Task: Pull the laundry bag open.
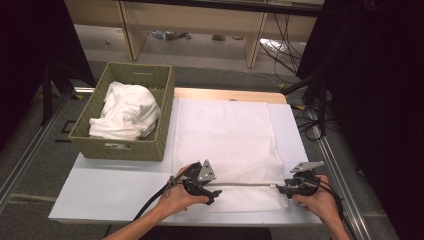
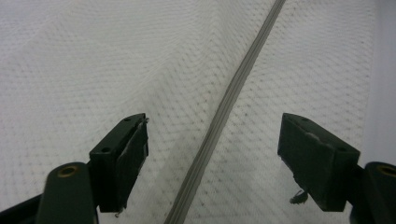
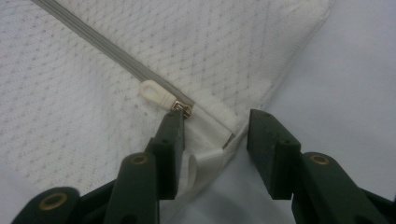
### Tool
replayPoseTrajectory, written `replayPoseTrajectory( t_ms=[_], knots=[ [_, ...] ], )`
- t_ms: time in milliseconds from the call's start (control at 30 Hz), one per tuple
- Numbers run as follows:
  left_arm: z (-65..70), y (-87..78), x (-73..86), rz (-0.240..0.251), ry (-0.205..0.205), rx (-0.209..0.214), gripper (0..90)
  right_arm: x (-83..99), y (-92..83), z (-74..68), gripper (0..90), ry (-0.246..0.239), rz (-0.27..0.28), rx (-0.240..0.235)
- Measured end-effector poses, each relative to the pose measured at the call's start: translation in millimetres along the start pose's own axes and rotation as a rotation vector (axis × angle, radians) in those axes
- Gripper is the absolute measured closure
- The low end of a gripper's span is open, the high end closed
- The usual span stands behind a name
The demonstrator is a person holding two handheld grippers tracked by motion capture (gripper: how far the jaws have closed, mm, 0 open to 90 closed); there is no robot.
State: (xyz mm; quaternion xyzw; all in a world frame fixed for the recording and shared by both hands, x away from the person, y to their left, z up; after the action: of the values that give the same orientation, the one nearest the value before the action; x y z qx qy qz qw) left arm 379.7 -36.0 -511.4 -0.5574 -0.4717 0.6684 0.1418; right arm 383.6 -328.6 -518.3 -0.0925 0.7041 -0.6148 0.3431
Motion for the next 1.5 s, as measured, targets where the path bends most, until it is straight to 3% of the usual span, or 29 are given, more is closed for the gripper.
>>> replayPoseTrajectory(
  t_ms=[100, 133, 167, 233, 333, 367, 400, 467, 533, 567, 633, 700, 733, 767, 800, 833, 900, 933, 967, 1000, 1100, 1167, 1200, 1233, 1300, 1367, 1400, 1433, 1500],
  knots=[
    [1.0, 2.3, -2.0, -0.007, 0.015, 0.008, 24.3, -0.8, 0.9, -0.8, 59.9, 0.014, 0.003, -0.003],
    [0.5, 2.6, -2.1, -0.01, 0.018, 0.006, 24.3, -0.9, -0.2, -1.7, 61.2, 0.009, -0.014, -0.004],
    [0.8, 2.3, -2.3, -0.012, 0.015, 0.01, 24.3, -2.1, 1.5, -1.4, 62.8, -0.011, 0.002, 0.008],
    [1.2, 1.8, -3.5, 0.001, 0.003, 0.016, 24.6, -1.4, -0.3, -4.0, 65.2, -0.007, -0.037, 0.002],
    [1.1, 2.0, -5.1, 0.007, -0.002, 0.021, 24.9, -2.3, 1.2, -1.8, 68.9, -0.047, -0.02, 0.007],
    [1.3, 2.9, -6.0, 0.005, -0.011, 0.027, 25.2, -1.9, 0.2, -4.3, 71.1, -0.006, -0.028, -0.006],
    [2.3, 4.0, -7.0, 0.003, -0.025, 0.047, 26.1, -3.0, 1.6, -4.7, 74.5, 0.001, -0.003, -0.008],
    [4.1, 5.6, -8.1, -0.001, -0.029, 0.066, 26.6, -3.6, 1.6, -4.0, 82.7, -0.005, 0.011, -0.025],
    [6.3, 7.8, -9.7, -0.001, -0.018, 0.073, 28.7, -4.7, 2.0, -2.2, 84.4, -0.03, 0.026, -0.029],
    [5.7, 8.2, -9.8, -0.01, -0.008, 0.073, 29.2, -5.8, 2.1, -2.5, 84.5, -0.036, 0.035, -0.033],
    [8.8, 10.3, -14.1, 0.003, -0.028, 0.11, 31.9, -5.7, -1.0, -2.2, 84.5, -0.034, 0.036, -0.04],
    [12.0, 12.7, -19.4, 0.014, -0.043, 0.152, 32.9, -9.1, -7.5, -1.4, 84.5, -0.032, 0.081, -0.03],
    [14.7, 14.3, -21.6, 0.022, -0.073, 0.169, 33.3, -10.4, -11.5, -3.3, 84.5, -0.026, 0.088, -0.033],
    [15.4, 16.7, -24.9, 0.022, -0.063, 0.18, 34.3, -10.9, -14.6, -3.2, 84.5, -0.049, 0.088, -0.02],
    [17.7, 19.0, -28.1, 0.03, -0.07, 0.203, 36.0, -13.8, -16.9, -4.6, 84.5, -0.067, 0.123, -0.008],
    [20.5, 21.4, -31.6, 0.042, -0.092, 0.229, 36.6, -14.3, -19.5, -6.7, 84.5, -0.074, 0.125, -0.007],
    [24.7, 25.7, -37.8, 0.057, -0.082, 0.253, 38.9, -14.9, -25.7, -8.8, 84.5, -0.103, 0.122, 0.007],
    [26.7, 27.7, -41.7, 0.069, -0.074, 0.269, 40.7, -15.5, -28.2, -13.4, 84.5, -0.067, 0.137, -0.004],
    [29.2, 29.3, -46.1, 0.077, -0.089, 0.291, 40.5, -16.3, -32.2, -11.1, 84.5, -0.116, 0.133, 0.01],
    [30.2, 30.3, -48.8, 0.083, -0.087, 0.301, 43.6, -17.1, -35.8, -14.2, 84.5, -0.1, 0.142, 0.016],
    [35.8, 35.4, -60.8, 0.12, -0.062, 0.321, 47.3, -21.2, -38.1, -18.8, 84.5, -0.142, 0.161, 0.023],
    [38.1, 37.0, -68.2, 0.151, -0.063, 0.321, 48.5, -25.3, -38.4, -21.5, 84.5, -0.2, 0.183, 0.032],
    [38.9, 37.2, -70.1, 0.139, -0.059, 0.339, 48.4, -24.7, -38.9, -25.7, 84.5, -0.164, 0.174, 0.018],
    [38.5, 39.4, -72.4, 0.144, -0.052, 0.31, 49.0, -25.4, -39.6, -28.0, 84.5, -0.171, 0.168, 0.022],
    [39.5, 44.1, -76.7, 0.153, -0.052, 0.32, 51.7, -27.3, -41.6, -32.9, 84.6, -0.189, 0.179, 0.022],
    [38.5, 49.3, -80.4, 0.17, -0.073, 0.319, 54.7, -29.2, -42.7, -36.3, 84.5, -0.197, 0.185, 0.016],
    [38.6, 51.4, -81.7, 0.173, -0.081, 0.336, 56.7, -31.7, -42.4, -37.1, 84.6, -0.231, 0.197, 0.02],
    [38.6, 53.4, -83.0, 0.181, -0.088, 0.352, 57.1, -30.6, -42.4, -40.4, 84.6, -0.207, 0.187, 0.01],
    [37.7, 57.1, -84.0, 0.175, -0.092, 0.358, 58.0, -32.2, -41.2, -41.6, 84.5, -0.233, 0.192, 0.01]
  ],
)
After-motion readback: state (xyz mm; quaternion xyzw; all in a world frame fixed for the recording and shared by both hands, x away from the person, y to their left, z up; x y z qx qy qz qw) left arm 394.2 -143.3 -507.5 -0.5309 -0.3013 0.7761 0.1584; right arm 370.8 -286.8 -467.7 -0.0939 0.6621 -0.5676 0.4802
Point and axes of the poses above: each handheld gripper's, and its own axes: y roughly forward along the jaws, x roughly out of its underside, z roughly to its right, the point moved 6 cm from there along y, roughly forward along the jaws, and after that the axes turned 11 degrees about -z, right-handed, at the moved point
